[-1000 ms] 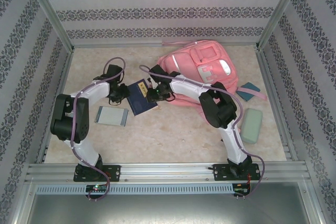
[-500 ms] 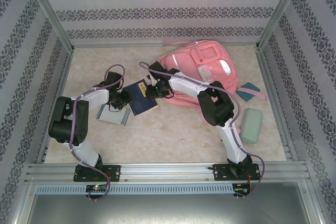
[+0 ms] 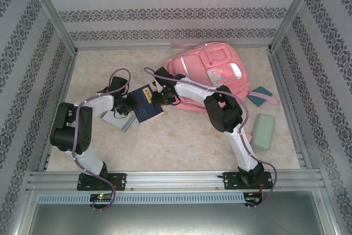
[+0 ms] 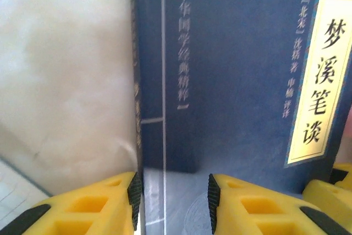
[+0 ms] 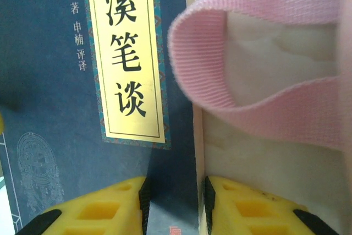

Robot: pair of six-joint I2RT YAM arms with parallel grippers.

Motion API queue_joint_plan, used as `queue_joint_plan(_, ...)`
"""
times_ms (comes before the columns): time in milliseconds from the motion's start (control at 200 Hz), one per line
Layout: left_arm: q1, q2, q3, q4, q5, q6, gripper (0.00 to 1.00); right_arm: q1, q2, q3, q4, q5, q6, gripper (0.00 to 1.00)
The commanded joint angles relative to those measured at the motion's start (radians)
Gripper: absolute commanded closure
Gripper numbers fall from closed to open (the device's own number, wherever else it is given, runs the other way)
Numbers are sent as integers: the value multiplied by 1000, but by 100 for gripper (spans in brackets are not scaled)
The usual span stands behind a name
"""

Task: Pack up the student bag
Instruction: Pick up the book at the center of the table.

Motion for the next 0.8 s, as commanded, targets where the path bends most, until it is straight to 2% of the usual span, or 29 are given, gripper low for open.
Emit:
queue_joint_plan(0,-3,-56,-107,-126,-80,10,60,38,33,10,-7,-39,24,65)
queue_joint_plan(65,-1,-93,-133,-140,-90,10,60,38,27,4,-7,-37,25,65)
queue_joint_plan(130,1,-120,-137,-127,-52,2,60,38,25,2,-6,-37,25,65)
queue_joint_plan(200,2,-130,-109,-120,-21,0,59,40,27,4,-4,-42,28,65)
queue_joint_plan(295,1,-130,-59,-122,-32,3,59,39,27,6,-3,-37,31,65)
queue_joint_plan(560,1,-18,5,-94,-36,11,59,41,11,-19,-1,-23,37,65)
queue_joint_plan(794,2,56,-13,-74,-19,-12,60,44,9,-33,4,-20,43,65)
